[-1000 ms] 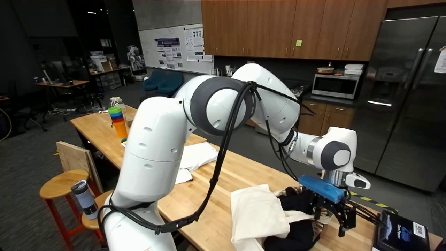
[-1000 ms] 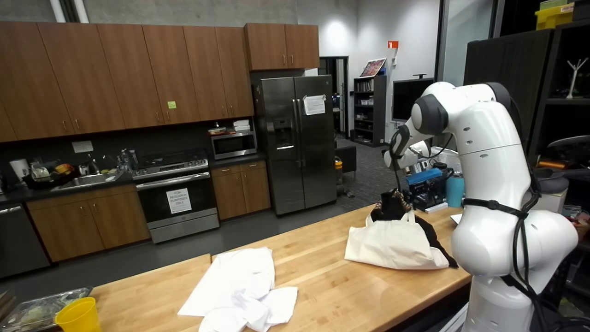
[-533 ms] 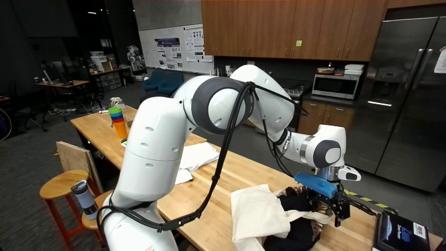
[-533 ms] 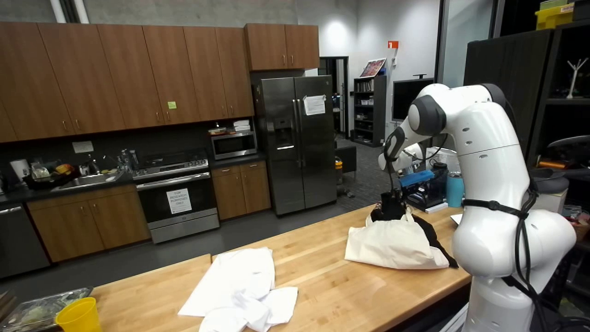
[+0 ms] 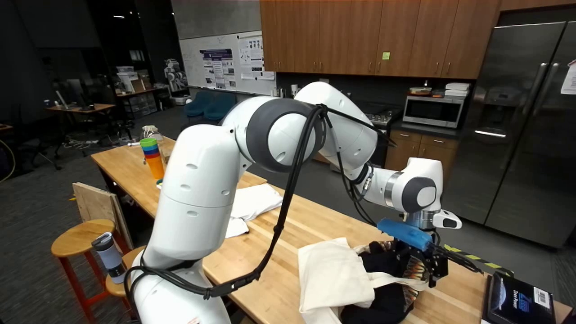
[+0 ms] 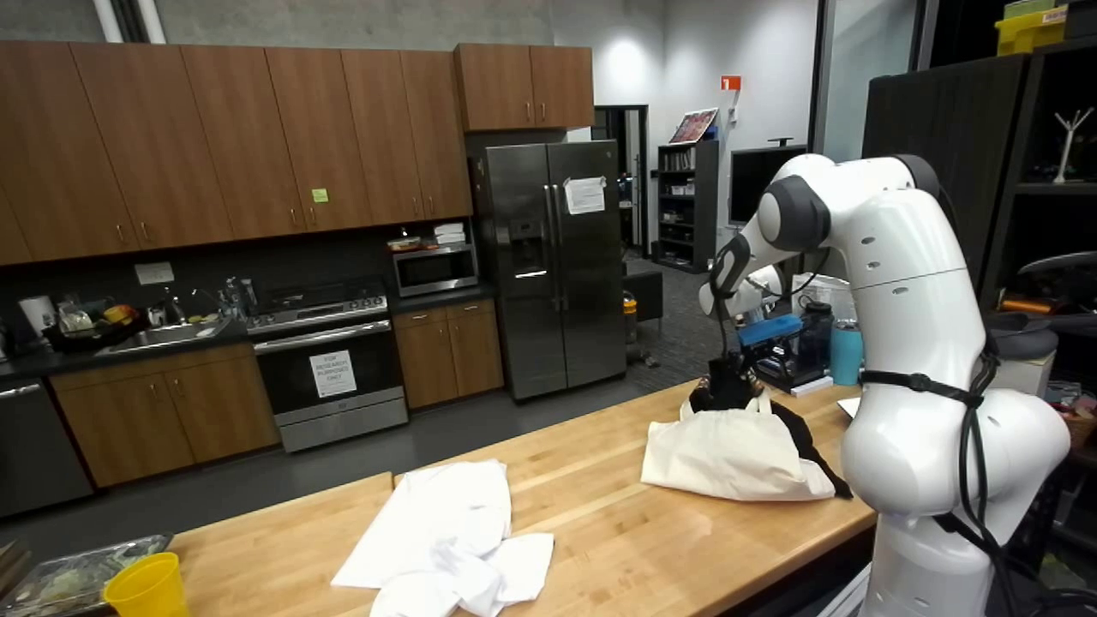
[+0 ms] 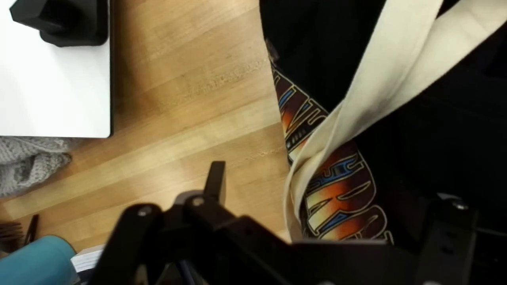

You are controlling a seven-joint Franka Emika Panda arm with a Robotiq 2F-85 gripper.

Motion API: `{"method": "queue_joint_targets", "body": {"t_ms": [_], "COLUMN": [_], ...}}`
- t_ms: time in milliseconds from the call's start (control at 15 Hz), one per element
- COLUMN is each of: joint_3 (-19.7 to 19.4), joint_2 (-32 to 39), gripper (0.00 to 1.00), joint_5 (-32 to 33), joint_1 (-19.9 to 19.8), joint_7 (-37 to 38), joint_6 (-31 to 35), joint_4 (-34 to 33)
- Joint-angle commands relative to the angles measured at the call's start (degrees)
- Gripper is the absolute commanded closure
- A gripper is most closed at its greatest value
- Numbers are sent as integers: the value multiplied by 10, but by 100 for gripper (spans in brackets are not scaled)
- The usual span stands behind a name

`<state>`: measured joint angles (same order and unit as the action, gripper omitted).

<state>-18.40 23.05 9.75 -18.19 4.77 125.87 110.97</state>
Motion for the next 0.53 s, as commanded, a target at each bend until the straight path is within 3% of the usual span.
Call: {"method": "queue_joint_targets", "body": {"t_ms": [0,467], "joint_3": [-1,-5], "joint_2": [-14,-9], "gripper": [0,0], "joint_5": [8,18], "joint_1": [6,2], "joint_7": [0,-5], "joint_6": [-27,-23], "joint_4": [6,20]}}
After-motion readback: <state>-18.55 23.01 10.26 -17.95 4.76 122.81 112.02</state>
